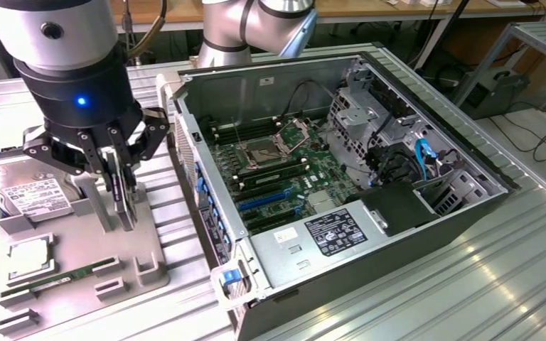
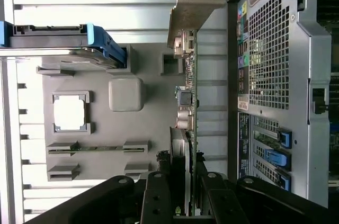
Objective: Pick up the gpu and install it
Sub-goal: 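Pick up the gpu and move the gpu toward the slot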
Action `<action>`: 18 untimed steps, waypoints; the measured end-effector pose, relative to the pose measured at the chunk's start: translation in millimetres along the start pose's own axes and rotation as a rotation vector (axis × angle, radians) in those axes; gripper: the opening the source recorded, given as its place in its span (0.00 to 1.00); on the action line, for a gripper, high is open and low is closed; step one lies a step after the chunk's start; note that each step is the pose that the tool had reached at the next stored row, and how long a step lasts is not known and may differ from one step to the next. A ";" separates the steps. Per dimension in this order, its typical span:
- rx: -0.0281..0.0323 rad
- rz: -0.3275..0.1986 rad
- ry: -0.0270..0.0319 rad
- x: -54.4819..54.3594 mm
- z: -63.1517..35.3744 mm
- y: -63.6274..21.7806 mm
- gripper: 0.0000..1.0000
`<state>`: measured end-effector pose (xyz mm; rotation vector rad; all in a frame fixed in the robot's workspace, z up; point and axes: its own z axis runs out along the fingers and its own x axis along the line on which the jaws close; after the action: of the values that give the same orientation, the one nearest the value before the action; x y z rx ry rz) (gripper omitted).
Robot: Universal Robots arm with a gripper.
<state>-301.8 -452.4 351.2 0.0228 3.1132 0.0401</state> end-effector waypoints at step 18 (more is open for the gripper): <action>0.0000 0.000 0.0000 -1.4 -51.2 1.3 0.27</action>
<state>-301.8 -452.4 402.5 0.0228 3.1133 0.0401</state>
